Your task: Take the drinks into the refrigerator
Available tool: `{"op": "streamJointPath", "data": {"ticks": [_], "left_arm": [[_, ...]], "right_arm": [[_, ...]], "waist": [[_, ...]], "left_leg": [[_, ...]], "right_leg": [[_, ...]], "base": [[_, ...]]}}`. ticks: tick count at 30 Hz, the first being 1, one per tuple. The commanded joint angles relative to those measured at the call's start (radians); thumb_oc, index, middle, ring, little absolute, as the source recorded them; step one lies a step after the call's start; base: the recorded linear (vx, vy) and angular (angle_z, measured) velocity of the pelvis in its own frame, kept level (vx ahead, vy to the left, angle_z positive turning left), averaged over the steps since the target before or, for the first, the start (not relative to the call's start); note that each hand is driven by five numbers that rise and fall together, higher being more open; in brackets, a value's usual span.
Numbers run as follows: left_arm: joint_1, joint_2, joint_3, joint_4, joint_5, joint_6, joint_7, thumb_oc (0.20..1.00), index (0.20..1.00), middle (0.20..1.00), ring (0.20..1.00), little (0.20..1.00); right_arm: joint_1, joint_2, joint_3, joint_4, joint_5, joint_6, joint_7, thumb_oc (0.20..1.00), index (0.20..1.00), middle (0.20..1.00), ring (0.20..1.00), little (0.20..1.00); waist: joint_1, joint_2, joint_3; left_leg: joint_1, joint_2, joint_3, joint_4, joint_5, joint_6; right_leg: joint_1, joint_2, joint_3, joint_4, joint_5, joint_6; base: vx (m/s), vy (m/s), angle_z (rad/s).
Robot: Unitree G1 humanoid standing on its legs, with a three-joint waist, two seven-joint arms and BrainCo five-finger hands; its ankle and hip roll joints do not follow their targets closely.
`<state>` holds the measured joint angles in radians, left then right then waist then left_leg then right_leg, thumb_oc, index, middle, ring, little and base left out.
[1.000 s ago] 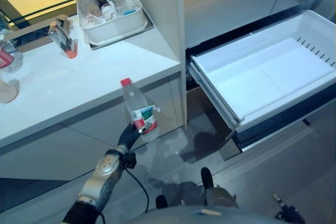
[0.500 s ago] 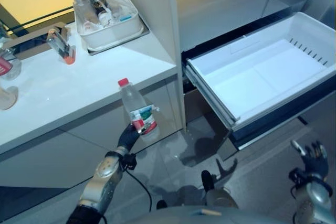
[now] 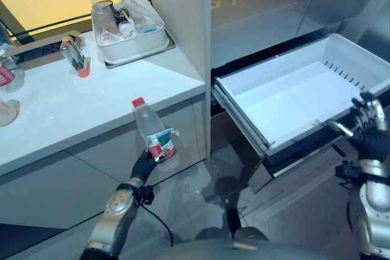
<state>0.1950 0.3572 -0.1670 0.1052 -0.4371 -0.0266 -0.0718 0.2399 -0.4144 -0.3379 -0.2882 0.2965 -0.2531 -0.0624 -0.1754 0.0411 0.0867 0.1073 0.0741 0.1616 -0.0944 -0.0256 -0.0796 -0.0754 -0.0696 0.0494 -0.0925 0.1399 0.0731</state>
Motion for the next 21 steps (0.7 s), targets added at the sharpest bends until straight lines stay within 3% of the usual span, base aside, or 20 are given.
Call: {"op": "streamJointPath", "data": {"ticks": [1, 10, 14, 16, 21], "left_arm": [[-0.081, 0.018, 0.068, -0.063, 0.032, -0.121, -0.021, 0.200, 0.200, 0.200, 0.200, 0.200], [-0.101, 0.038, 0.035, -0.070, 0.048, -0.126, -0.043, 0.200, 0.200, 0.200, 0.200, 0.200], [-0.136, 0.046, -0.040, -0.053, 0.050, -0.122, -0.067, 0.200, 0.200, 0.200, 0.200, 0.200], [-0.137, 0.046, -0.039, -0.052, 0.050, -0.122, -0.067, 0.200, 0.200, 0.200, 0.200, 0.200], [-0.207, 0.031, -0.187, 0.028, 0.063, -0.102, -0.082, 0.200, 0.200, 0.200, 0.200, 0.200]], "right_arm": [[-0.058, -0.054, 0.018, -0.075, 0.013, -0.038, 0.077, 1.000, 1.000, 1.000, 1.000, 1.000], [-0.144, -0.132, 0.185, -0.041, 0.033, 0.015, 0.168, 1.000, 1.000, 1.000, 1.000, 1.000], [-0.240, -0.205, 0.351, 0.113, 0.045, 0.085, 0.223, 1.000, 1.000, 1.000, 1.000, 1.000], [-0.243, -0.206, 0.353, 0.116, 0.045, 0.083, 0.223, 1.000, 1.000, 1.000, 1.000, 1.000], [-0.480, -0.205, 0.597, 0.387, 0.033, 0.145, 0.202, 1.000, 1.000, 1.000, 1.000, 1.000]], "waist": [[0.008, -0.030, -0.034], [0.038, -0.047, -0.047], [0.066, -0.060, -0.058], [0.065, -0.059, -0.057], [0.096, -0.064, -0.066]], "left_leg": [[-0.028, -0.002, -0.007, 0.007, -0.026, 0.023], [-0.027, -0.002, -0.017, 0.007, -0.020, 0.021], [-0.027, -0.002, -0.028, 0.007, -0.017, 0.018], [-0.027, -0.002, -0.029, 0.007, -0.017, 0.018], [-0.028, 0.001, -0.037, 0.007, -0.012, 0.016]], "right_leg": [[0.059, -0.041, 0.032, 0.005, -0.112, 0.075], [0.069, -0.046, 0.019, 0.005, -0.113, 0.074], [0.079, -0.049, 0.007, 0.005, -0.114, 0.073], [0.079, -0.049, 0.006, 0.005, -0.114, 0.073], [0.088, -0.049, -0.008, 0.005, -0.115, 0.067]], "base": [[0.00, 0.000, 0.00], [0.00, 0.000, 0.00], [0.00, -0.004, 0.01], [0.00, -0.004, 0.02], [0.00, -0.009, 0.06]]}}
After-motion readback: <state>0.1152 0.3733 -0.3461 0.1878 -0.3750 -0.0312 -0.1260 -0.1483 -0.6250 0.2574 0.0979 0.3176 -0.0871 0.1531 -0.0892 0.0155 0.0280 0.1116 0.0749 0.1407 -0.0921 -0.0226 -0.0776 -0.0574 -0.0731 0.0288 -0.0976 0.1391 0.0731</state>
